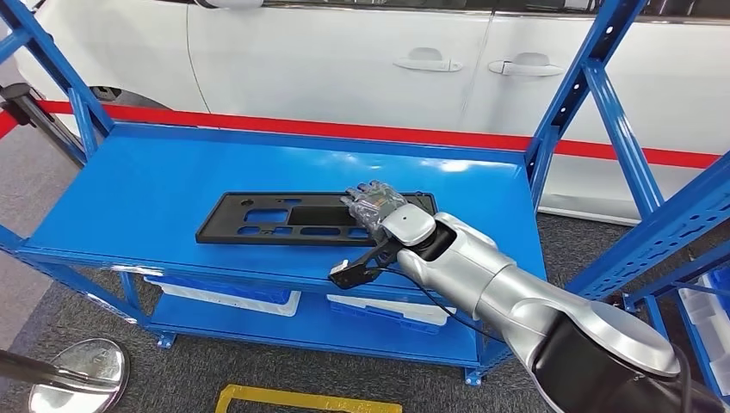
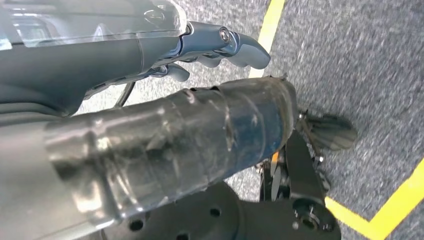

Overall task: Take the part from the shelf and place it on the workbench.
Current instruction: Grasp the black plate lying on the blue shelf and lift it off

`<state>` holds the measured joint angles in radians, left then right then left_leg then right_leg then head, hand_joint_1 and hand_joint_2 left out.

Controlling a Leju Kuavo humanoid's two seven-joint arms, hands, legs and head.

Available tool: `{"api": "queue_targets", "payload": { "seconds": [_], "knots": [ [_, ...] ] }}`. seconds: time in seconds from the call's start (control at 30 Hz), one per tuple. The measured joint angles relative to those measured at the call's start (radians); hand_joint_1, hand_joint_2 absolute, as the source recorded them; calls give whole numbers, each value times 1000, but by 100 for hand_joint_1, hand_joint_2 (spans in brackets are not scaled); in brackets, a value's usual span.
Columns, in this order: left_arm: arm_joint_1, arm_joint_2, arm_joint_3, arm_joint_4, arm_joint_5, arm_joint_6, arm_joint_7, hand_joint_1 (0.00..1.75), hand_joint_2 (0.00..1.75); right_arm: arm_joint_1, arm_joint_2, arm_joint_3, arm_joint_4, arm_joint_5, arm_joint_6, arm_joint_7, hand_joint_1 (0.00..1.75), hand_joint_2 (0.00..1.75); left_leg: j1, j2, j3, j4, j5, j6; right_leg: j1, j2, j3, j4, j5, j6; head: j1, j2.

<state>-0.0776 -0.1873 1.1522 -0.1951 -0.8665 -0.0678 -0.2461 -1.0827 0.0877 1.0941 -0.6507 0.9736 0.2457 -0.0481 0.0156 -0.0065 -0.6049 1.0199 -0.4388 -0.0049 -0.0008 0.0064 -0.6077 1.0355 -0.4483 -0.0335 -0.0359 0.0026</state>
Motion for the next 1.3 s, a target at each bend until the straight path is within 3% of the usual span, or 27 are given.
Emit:
{"api": "queue_targets", "payload": {
  "seconds": [0.07, 0.13, 0.2, 0.23, 0.27, 0.33, 0.4, 0.47, 0.77, 1.1, 1.3],
  "knots": [
    [-1, 0, 1, 0, -2, 3, -3, 0, 0, -2, 8, 0, 0, -5, 2, -4, 0, 175, 1, 1, -24, 58, -38, -9, -7, -1, 7, -10, 4, -12, -1, 0],
    [-1, 0, 2, 0, -3, 6, -5, 0, 0, 0, 15, 1, 0, -12, 2, -7, 0, 175, 3, 1, -82, 183, -97, -16, -6, -3, 9, -12, 4, -17, -2, 0],
    [0, 0, 3, 0, -6, 8, -7, 0, 0, 7, 18, 4, 0, -19, 2, -9, 87, 175, 5, 1, -128, 269, -118, -21, -5, -4, 9, -10, 2, -18, -2, 0],
    [0, 0, 3, 0, -8, 10, -8, 0, 0, 11, 19, 5, 0, -22, 1, -10, 131, 175, 5, 2, -126, 260, -101, -21, -5, -4, 10, -9, 1, -18, -2, 0],
    [0, 0, 3, 0, -10, 13, -11, 0, 0, 14, 20, 7, 0, -25, 1, -10, 175, 175, 7, 2, -106, 214, -68, -23, -6, -3, 10, -6, -1, -17, -2, 0],
    [0, -1, 3, 0, -12, 20, -15, 0, 0, 16, 22, 9, 1, -34, -2, -11, 175, 175, 13, 1, -42, 79, -10, -38, -4, -2, 7, 7, -10, -15, -2, 0],
    [-1, -4, 3, 1, -13, 26, -18, 0, 0, 15, 22, 10, 1, -44, -6, -11, 175, 175, 16, -4, -11, 14, 4, -34, 4, 1, -1, 22, -18, -12, -2, 0],
    [-2, -5, 4, 2, -14, 30, -19, 0, 0, 16, 22, 11, 2, -51, -12, -11, 175, 175, 13, -7, -11, 13, 3, -16, 8, 3, -4, 24, -17, -10, -2, 0],
    [-3, -5, 18, 2, -12, 39, -35, 0, 0, 5, 22, 11, -1, -62, -35, 2, 175, 175, 6, -7, -11, 13, 2, -9, 4, 3, 1, 13, -13, 2, -2, 0],
    [-2, -5, 20, 2, -19, 51, -38, 0, 0, 3, 18, 11, -19, -67, -62, 6, 175, 175, 5, -7, -11, 13, 3, -7, 4, 3, 0, 13, -11, 4, -2, 0],
    [7, 20, 33, 0, -3, 19, -39, 0, 0, -4, -10, -15, -95, -27, -127, 70, 175, 175, 7, -7, -11, 12, 3, -7, 4, 4, -1, 14, -11, 4, -2, 0]
  ]
}}
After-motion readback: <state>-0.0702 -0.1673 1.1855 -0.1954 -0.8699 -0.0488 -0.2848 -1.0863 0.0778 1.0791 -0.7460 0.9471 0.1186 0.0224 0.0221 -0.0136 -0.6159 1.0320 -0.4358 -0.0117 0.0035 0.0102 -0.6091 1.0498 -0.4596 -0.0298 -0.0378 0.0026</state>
